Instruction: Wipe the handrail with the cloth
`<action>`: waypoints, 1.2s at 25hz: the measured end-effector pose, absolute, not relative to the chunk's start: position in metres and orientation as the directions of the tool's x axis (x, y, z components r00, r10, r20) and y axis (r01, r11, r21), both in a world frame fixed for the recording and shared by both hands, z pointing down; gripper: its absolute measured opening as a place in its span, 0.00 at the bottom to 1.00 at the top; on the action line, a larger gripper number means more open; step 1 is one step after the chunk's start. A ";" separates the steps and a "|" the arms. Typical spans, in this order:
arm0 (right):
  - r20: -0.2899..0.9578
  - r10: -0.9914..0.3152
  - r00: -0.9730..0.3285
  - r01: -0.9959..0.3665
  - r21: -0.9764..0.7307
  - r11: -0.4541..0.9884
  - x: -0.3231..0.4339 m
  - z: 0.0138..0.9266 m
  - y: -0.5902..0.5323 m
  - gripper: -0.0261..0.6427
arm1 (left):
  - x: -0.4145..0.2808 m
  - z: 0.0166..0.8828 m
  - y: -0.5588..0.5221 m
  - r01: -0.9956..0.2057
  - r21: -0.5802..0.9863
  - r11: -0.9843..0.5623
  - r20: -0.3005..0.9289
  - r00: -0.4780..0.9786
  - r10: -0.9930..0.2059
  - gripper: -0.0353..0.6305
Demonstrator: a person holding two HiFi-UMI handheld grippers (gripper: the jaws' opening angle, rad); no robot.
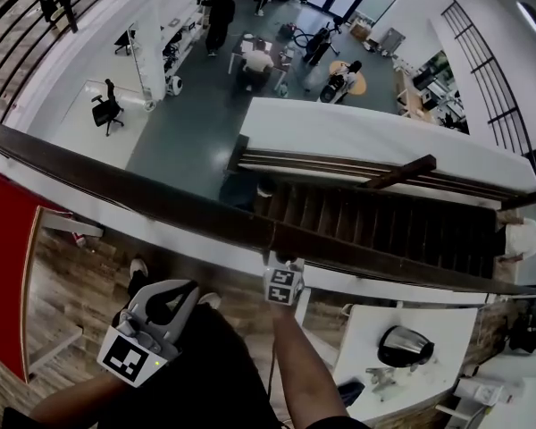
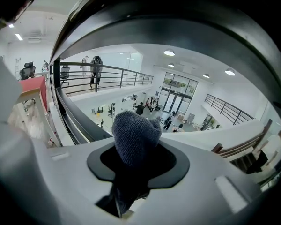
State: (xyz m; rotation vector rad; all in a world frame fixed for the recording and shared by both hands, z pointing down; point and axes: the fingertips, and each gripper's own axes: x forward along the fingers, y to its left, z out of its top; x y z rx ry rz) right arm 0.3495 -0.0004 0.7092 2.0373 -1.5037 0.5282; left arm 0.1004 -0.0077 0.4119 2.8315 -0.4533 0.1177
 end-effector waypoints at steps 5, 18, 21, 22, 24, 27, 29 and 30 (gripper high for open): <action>0.601 -0.732 0.321 -0.947 0.187 -0.262 0.365 0.707 0.017 0.22 | 0.103 0.417 0.006 -0.296 0.271 -0.916 0.139 0.954 -0.267 0.05; 0.376 -0.900 0.222 -0.965 -0.047 -0.257 0.296 0.578 0.075 0.20 | 0.097 0.420 -0.016 -0.339 0.322 -0.884 0.096 0.941 -0.325 0.05; 0.293 -0.924 0.245 -0.965 -0.020 -0.263 0.275 0.517 0.086 0.19 | 0.101 0.420 -0.020 -0.334 0.312 -0.890 0.076 0.942 -0.327 0.05; 0.269 -0.930 0.252 -0.964 -0.015 -0.266 0.268 0.498 0.088 0.19 | 0.104 0.421 -0.020 -0.328 0.305 -0.894 0.074 0.944 -0.321 0.05; 0.224 -0.939 0.260 -0.962 -0.020 -0.271 0.254 0.469 0.089 0.19 | 0.108 0.423 -0.019 -0.310 0.295 -0.904 0.068 0.950 -0.304 0.05; 0.149 -0.955 0.257 -0.966 -0.002 -0.260 0.236 0.438 0.087 0.19 | 0.118 0.420 -0.012 -0.276 0.294 -0.915 0.043 0.960 -0.276 0.05; 0.120 -0.961 0.249 -0.968 0.037 -0.246 0.230 0.426 0.087 0.19 | 0.125 0.417 -0.006 -0.247 0.291 -0.924 0.022 0.968 -0.252 0.05; 0.110 -0.963 0.247 -0.969 0.048 -0.243 0.229 0.421 0.087 0.19 | 0.128 0.417 -0.003 -0.237 0.283 -0.930 0.022 0.970 -0.240 0.05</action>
